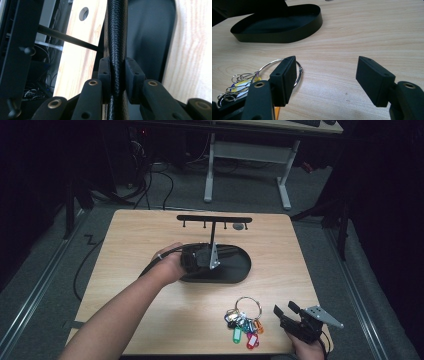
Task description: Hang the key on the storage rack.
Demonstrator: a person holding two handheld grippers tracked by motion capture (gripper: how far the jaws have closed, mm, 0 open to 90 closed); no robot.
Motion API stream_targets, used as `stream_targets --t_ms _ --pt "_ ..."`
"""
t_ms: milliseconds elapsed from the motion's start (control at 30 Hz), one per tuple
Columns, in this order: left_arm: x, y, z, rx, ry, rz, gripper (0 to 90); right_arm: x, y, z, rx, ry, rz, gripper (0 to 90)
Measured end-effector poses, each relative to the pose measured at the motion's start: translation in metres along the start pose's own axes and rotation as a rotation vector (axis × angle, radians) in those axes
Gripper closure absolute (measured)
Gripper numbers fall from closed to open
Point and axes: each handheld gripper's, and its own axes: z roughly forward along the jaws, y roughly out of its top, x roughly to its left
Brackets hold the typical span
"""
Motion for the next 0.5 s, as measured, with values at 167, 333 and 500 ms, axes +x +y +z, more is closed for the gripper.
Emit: stream_targets --t_ms 167,333,500 --pt "0.002 0.000 0.005 0.003 0.012 -0.013 77.1 -0.001 0.001 0.000 -0.007 0.005 -0.002 33.4" --pt "0.002 0.000 0.007 0.003 0.025 0.009 77.1 0.001 0.002 0.003 0.000 0.011 -0.004 33.4" --pt "0.003 -0.002 0.022 0.014 0.022 0.029 77.1 0.002 0.001 0.003 0.006 0.012 -0.011 33.4"
